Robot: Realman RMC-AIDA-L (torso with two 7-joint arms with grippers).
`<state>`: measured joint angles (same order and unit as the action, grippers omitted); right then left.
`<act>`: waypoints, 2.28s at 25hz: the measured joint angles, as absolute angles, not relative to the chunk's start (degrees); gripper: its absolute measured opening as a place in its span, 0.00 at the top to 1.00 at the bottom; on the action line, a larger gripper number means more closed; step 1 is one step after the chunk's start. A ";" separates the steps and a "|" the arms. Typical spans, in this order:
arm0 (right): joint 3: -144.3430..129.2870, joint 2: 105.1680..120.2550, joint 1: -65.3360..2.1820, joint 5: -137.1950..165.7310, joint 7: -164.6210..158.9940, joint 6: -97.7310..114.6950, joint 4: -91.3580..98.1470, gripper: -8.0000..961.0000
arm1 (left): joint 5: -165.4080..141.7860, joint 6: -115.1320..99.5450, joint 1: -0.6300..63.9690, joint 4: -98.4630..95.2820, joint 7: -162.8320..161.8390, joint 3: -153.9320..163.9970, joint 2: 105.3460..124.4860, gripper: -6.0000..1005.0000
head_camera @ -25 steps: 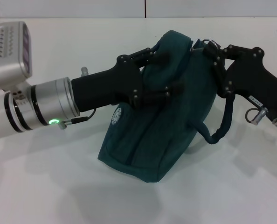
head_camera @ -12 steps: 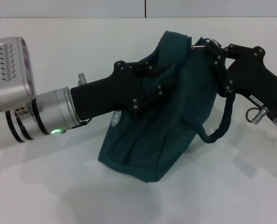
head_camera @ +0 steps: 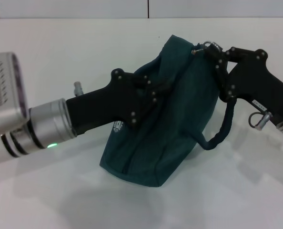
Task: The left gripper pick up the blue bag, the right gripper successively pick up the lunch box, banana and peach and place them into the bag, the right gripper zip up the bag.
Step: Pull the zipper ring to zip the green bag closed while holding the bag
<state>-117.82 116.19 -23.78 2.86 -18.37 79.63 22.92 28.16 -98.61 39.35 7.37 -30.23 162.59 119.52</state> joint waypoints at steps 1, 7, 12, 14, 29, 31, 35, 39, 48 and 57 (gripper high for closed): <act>-118.04 116.19 -23.76 2.91 -18.37 79.83 22.93 0.97 | 28.16 -99.40 38.91 7.35 -28.90 162.57 119.45 0.92; -118.41 116.19 -23.27 3.10 -19.23 82.20 22.87 0.96 | 27.84 -103.08 37.16 7.85 -25.20 162.61 118.31 0.95; -118.17 116.19 -23.03 2.88 -20.63 84.26 21.75 0.96 | 27.95 -105.84 35.82 8.96 -22.52 162.63 118.06 0.96; -117.81 116.19 -23.00 2.51 -21.43 84.08 21.11 0.96 | 27.96 -106.13 35.72 9.21 -22.23 162.50 118.05 0.96; -116.30 115.90 -23.24 -0.17 -32.97 82.99 15.00 0.96 | 34.72 -105.91 35.59 11.42 -23.32 162.30 118.54 0.96; -116.67 115.90 -23.38 -0.04 -33.09 83.16 14.99 0.95 | 34.76 -105.90 35.72 11.43 -23.35 162.34 118.64 0.96; -116.40 115.85 -23.07 -0.08 -33.87 83.73 14.97 0.88 | 34.80 -105.81 35.68 11.43 -22.75 162.65 118.90 0.96; -114.69 115.88 -21.98 -0.49 -33.78 84.50 14.99 0.72 | 34.81 -105.74 35.45 11.43 -22.29 162.71 118.93 0.96; -111.58 115.33 -22.83 0.07 -32.34 79.46 12.31 0.55 | 33.97 -105.81 35.33 11.42 -20.76 162.73 119.13 0.96; -112.43 116.00 -26.46 6.34 -29.74 70.04 15.24 0.56 | 33.17 -106.29 35.91 11.42 -20.25 162.86 119.09 0.96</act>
<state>-112.43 116.00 -26.46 6.34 -29.74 70.04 15.24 33.18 -106.29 35.91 11.42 -20.25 162.86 119.09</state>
